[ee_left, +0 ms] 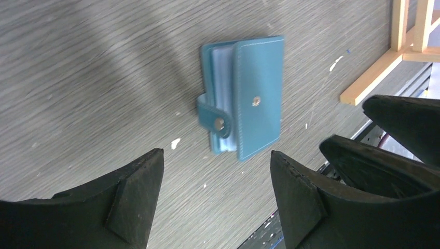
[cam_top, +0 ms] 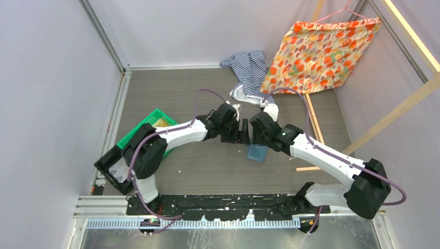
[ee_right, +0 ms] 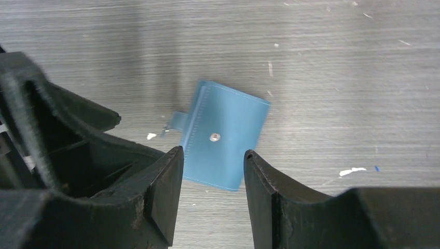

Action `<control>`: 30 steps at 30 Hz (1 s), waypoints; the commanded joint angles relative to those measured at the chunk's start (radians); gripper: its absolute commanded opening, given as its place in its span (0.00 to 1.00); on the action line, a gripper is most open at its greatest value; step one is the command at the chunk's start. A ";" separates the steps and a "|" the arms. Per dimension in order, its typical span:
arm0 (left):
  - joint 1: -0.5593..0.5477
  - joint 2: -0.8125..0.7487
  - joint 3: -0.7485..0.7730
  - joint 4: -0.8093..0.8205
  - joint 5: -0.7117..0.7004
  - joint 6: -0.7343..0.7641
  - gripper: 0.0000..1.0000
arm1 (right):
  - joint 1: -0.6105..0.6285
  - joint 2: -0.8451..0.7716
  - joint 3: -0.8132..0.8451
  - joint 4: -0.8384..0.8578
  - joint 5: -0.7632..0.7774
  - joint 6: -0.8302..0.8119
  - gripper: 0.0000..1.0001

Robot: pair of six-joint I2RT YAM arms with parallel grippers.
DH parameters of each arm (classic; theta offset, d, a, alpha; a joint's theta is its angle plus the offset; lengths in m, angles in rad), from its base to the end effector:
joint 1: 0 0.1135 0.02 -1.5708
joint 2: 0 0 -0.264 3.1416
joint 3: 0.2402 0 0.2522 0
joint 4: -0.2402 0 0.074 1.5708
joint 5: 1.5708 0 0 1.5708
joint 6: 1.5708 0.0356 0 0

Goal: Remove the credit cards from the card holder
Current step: Open the card holder at the center of the board.

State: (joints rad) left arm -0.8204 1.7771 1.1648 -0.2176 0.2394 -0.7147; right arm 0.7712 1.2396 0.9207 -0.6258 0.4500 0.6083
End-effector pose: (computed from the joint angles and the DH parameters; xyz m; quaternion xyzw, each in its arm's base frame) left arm 0.2545 -0.2854 0.2001 0.0921 0.9219 -0.3297 0.1814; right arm 0.1884 0.1616 0.2574 -0.0070 0.9299 0.0273 0.3666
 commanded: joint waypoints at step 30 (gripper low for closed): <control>-0.020 -0.003 0.164 -0.087 0.025 0.074 0.00 | -0.252 -0.147 -0.062 -0.035 -0.175 0.047 0.56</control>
State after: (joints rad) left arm -0.8482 1.9450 1.3396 -0.3008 0.2447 -0.6224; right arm 0.5232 1.0767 0.8299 -0.7033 0.3267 0.6571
